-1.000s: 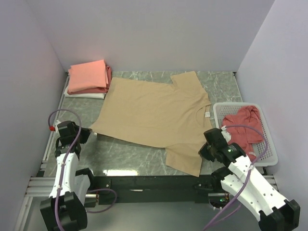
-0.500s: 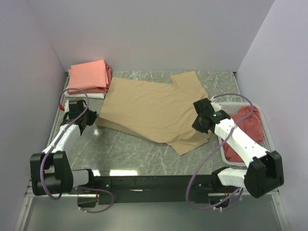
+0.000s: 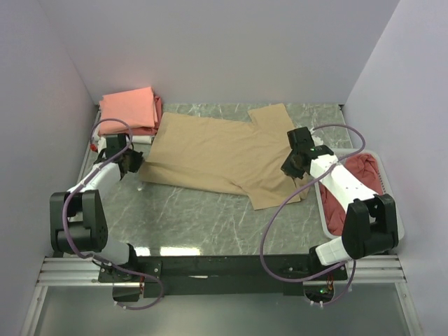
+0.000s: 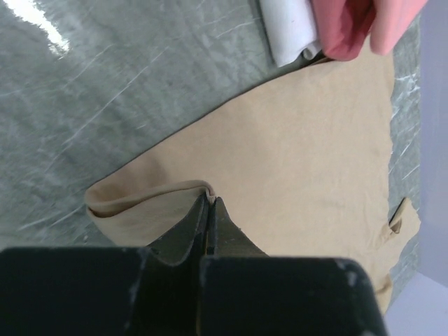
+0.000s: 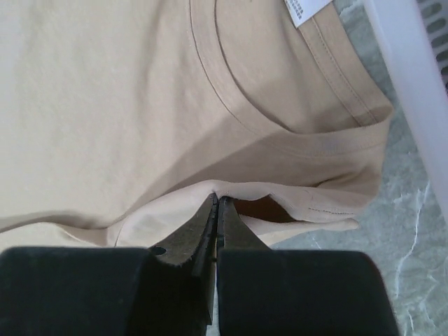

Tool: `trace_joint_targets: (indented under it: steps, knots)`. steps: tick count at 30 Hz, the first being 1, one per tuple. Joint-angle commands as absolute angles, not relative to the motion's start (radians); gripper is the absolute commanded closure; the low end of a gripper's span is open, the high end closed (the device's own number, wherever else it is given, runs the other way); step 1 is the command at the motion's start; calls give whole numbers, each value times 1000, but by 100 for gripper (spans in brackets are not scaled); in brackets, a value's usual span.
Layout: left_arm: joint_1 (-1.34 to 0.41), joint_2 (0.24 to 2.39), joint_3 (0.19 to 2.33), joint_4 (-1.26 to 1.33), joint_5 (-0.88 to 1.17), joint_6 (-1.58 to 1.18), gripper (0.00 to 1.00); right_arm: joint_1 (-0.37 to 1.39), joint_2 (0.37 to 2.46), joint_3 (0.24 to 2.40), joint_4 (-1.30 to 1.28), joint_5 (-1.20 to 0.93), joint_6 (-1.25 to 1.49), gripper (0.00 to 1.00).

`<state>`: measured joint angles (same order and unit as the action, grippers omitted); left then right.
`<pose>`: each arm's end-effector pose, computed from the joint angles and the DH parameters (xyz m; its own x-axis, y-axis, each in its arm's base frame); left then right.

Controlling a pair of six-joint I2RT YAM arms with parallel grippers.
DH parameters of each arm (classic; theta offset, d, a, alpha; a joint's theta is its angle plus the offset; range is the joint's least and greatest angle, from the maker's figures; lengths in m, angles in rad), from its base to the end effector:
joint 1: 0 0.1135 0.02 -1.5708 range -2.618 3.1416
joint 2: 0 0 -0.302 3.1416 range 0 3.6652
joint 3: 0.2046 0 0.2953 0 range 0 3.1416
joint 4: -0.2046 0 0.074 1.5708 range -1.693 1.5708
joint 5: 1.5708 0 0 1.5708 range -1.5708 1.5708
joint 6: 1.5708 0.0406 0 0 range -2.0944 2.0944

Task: Fold and stack the t-shirts
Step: Fold the tshirt

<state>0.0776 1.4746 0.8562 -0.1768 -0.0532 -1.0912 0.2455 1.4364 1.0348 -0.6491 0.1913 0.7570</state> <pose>0.3404 0.0286 0.2136 -0.2269 -0.9062 -0.3567 -0.6844 0.4090 -0.6036 0.3178 0.0717 0.2562 -0.7128 0.5165 -0.4746 0.4713 0.8538 0.2214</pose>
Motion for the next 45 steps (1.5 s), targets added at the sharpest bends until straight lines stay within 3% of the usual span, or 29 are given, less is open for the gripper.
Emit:
trace_joint_targets:
  steps: [1, 40, 43, 45]
  knots:
    - [74, 1493, 926, -155, -87, -1104, 99, 213, 1440, 1086, -614, 175, 735, 100]
    - [49, 1750, 1104, -137, -45, -1052, 99, 124, 1466, 1035, -569, 160, 723, 100]
    - [49, 1755, 1115, -137, -34, -1039, 87, 123, 1468, 1028, -560, 140, 719, 100]
    - [51, 1747, 1123, -152, -38, -1028, 69, 123, 1468, 1025, -551, 129, 718, 100]
